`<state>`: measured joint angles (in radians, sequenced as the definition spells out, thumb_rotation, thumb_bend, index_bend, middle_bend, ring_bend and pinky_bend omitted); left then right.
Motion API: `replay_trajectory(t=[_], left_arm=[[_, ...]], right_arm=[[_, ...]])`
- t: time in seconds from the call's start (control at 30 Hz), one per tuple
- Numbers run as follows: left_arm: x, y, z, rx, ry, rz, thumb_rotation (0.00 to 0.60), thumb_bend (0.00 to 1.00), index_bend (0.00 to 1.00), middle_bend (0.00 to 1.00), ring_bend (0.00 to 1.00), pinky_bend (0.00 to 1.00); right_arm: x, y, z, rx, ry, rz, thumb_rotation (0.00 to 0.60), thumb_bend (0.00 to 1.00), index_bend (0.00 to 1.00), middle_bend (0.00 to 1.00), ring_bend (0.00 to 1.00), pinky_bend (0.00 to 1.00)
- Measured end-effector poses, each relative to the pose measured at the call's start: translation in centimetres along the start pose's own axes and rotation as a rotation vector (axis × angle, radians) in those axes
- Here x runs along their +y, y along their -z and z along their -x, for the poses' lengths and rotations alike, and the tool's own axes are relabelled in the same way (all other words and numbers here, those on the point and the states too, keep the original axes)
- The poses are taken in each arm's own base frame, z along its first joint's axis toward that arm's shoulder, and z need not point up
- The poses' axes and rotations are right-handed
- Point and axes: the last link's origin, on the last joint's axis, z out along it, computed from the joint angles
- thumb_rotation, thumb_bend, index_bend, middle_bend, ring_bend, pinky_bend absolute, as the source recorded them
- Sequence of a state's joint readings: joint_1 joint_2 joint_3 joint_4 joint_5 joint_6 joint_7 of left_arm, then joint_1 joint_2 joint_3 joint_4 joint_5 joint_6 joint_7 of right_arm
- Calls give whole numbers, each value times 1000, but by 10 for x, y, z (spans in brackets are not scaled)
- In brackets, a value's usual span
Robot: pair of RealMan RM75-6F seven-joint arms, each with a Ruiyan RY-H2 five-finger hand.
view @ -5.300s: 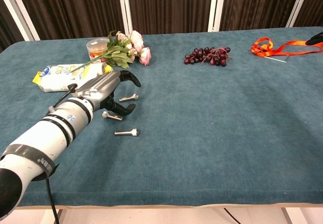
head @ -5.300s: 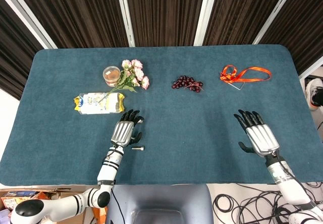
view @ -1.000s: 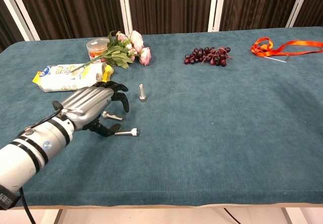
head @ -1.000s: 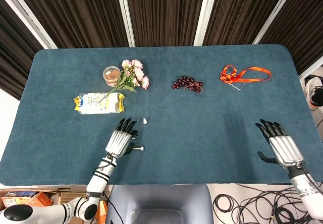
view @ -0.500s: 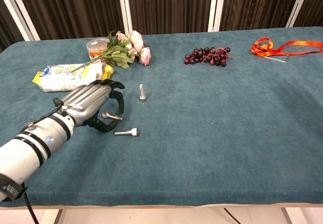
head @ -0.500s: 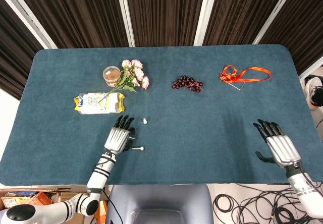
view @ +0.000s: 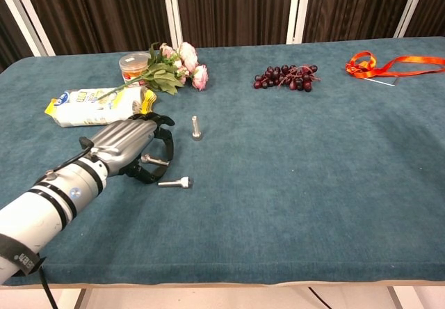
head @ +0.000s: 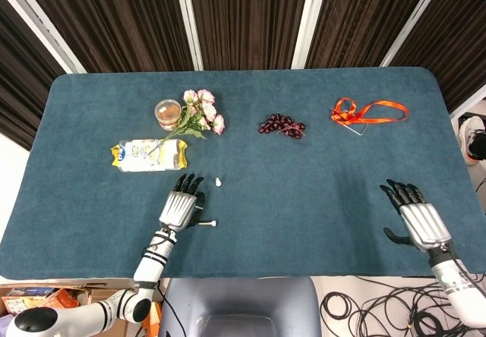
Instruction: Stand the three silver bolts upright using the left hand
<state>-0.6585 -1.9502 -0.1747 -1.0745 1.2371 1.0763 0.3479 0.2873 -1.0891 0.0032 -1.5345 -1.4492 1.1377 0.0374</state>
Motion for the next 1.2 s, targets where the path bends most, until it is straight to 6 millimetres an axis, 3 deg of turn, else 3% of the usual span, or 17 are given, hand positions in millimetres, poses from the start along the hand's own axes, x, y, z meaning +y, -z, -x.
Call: replay_trajectory(t=[0.6, 1.2], left_arm=[[-2, -2, -1, -2, -5, 6, 600, 384, 595, 131, 38, 61], [-6, -5, -23, 57, 116, -4, 600, 385, 583, 144, 49, 66]], right_arm=[[3, 0, 1, -8, -8, 7, 600, 236, 0, 0, 0, 0], [4, 1, 2, -10, -5, 7, 600, 236, 0, 0, 0, 0]])
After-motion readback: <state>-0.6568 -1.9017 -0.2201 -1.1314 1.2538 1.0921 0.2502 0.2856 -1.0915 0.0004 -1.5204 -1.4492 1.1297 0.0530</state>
